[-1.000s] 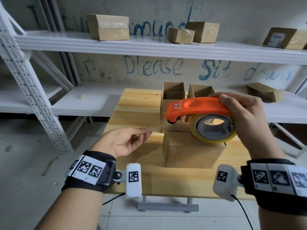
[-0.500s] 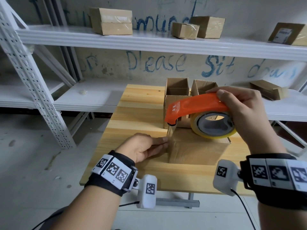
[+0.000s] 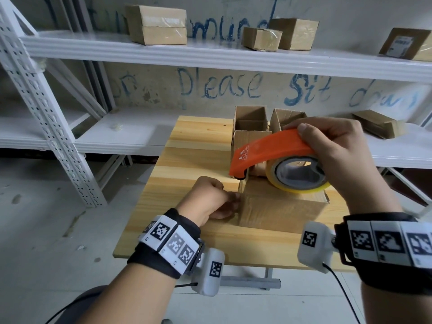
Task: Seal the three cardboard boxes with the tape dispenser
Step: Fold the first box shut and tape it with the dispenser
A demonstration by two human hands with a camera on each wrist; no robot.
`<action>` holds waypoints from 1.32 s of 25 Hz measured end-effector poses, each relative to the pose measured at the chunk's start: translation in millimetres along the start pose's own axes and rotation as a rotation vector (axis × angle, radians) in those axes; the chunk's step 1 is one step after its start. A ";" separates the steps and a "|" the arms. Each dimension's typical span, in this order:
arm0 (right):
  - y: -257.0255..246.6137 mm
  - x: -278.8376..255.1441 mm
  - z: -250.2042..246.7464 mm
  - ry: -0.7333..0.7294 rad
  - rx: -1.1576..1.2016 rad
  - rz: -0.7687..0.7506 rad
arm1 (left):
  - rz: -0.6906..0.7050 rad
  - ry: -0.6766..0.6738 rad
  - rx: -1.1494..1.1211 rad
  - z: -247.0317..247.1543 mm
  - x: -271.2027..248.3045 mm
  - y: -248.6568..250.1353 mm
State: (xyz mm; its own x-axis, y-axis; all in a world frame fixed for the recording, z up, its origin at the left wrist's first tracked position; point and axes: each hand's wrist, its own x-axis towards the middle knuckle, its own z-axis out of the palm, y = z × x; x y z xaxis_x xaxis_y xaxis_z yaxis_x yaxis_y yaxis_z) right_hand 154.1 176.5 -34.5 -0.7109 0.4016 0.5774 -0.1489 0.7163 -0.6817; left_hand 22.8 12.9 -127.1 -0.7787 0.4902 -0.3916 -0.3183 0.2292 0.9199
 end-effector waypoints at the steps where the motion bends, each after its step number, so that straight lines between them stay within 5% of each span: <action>1: 0.0 -0.1 -0.2 0.002 0.002 0.002 | 0.006 0.013 0.054 0.4 0.5 0.3; 4: -0.4 -0.8 -0.4 0.008 0.000 0.000 | 0.108 -0.015 0.308 3.6 -0.2 0.9; 10: 0.2 -3.0 -2.3 -0.005 -0.002 0.009 | 0.272 -0.285 0.621 -1.7 -11.8 15.8; 20: -4.5 -2.9 -3.8 -0.052 0.041 0.013 | 0.468 -0.364 0.485 -6.1 -9.4 13.2; 29: -23.3 -12.8 -0.6 -0.187 -0.226 -0.039 | 0.494 -0.400 0.502 -10.3 -9.9 12.4; 33: -17.2 -15.1 -1.3 -0.102 -0.193 -0.042 | 0.528 -0.458 0.482 -15.9 -8.3 12.1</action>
State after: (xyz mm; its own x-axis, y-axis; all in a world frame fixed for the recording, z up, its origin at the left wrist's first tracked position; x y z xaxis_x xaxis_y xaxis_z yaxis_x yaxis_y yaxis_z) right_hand 168.2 158.9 -30.9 -0.7743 0.3160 0.5483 -0.0529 0.8310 -0.5537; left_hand 16.8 -1.8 -112.4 -0.4317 0.9018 0.0201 0.3714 0.1574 0.9150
